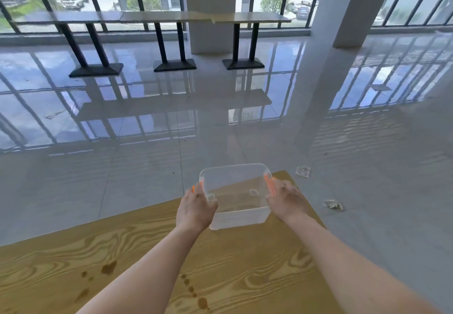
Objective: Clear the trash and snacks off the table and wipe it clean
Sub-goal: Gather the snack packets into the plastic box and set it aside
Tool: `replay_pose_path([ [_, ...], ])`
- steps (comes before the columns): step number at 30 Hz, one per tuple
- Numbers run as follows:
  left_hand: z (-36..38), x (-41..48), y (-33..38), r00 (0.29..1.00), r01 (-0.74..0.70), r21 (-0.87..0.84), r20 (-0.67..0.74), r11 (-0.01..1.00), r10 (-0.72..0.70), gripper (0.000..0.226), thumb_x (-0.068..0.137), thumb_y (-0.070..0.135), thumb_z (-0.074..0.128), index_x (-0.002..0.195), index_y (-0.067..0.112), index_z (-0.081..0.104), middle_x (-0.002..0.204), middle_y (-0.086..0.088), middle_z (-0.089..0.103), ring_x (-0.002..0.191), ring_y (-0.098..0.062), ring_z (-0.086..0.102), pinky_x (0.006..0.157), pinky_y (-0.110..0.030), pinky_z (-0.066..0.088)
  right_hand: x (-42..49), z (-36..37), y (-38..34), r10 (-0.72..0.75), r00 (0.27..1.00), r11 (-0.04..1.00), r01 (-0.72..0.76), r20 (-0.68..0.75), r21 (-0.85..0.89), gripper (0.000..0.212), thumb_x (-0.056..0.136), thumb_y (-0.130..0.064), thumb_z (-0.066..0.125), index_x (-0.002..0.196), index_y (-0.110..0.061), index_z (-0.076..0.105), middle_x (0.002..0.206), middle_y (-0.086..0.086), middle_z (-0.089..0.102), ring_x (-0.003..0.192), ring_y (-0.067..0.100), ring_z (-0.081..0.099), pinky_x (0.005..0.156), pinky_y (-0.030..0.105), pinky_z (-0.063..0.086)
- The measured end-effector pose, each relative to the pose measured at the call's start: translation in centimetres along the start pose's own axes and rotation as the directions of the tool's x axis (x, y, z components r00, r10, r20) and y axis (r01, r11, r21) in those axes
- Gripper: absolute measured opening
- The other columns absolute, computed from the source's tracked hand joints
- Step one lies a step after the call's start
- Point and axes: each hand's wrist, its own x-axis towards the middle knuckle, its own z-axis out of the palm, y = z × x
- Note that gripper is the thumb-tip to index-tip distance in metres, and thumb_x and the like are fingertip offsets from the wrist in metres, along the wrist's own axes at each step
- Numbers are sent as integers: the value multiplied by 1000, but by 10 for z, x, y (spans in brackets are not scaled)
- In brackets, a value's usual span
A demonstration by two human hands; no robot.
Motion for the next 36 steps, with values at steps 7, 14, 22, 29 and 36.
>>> replay_pose_path([
  [7, 18, 18, -2, 997, 34, 3, -73, 999, -34, 42, 88, 13, 50, 127, 22, 39, 99, -2, 48, 81, -23, 52, 70, -36, 45, 22, 13, 10, 11, 1000, 1000, -11, 4, -12, 37, 95, -26, 46, 128, -11, 48, 122, 13, 55, 109, 33, 55, 86, 41, 47],
  [14, 7, 16, -10, 997, -23, -15, -76, 1000, 22, 36, 81, 6, 47, 115, 19, 43, 98, -5, 54, 82, -25, 50, 68, -34, 37, 17, 17, 1, -36, 998, 999, 37, -54, 5, 30, 100, -22, 41, 124, -5, 49, 115, 16, 58, 101, 32, 56, 75, 36, 40],
  [22, -28, -22, -45, 981, -48, -2, -187, 999, 46, 35, 81, 7, 50, 111, 22, 43, 89, 0, 54, 78, -23, 52, 60, -34, 37, -12, 21, -35, -138, 988, 988, 142, -75, 54, 33, 102, -27, 37, 124, -6, 51, 114, 15, 59, 102, 34, 56, 77, 39, 42],
  [29, -71, -74, -90, 953, -28, -6, -301, 1000, 25, 39, 79, 6, 53, 113, 22, 45, 88, 1, 57, 75, -22, 54, 57, -34, 42, -53, 27, -84, -285, 951, 953, 294, -122, 67, 31, 100, -27, 41, 122, -7, 51, 111, 16, 63, 99, 36, 59, 77, 42, 48],
  [36, -118, -150, -146, 899, 5, -86, -435, 996, -42, 46, 81, 8, 57, 123, 25, 49, 94, 2, 61, 79, -19, 59, 59, -33, 49, -105, 45, -149, -479, 869, 866, 491, -128, 96, 30, 96, -24, 48, 123, -13, 54, 98, 8, 67, 90, 30, 63, 71, 39, 51],
])
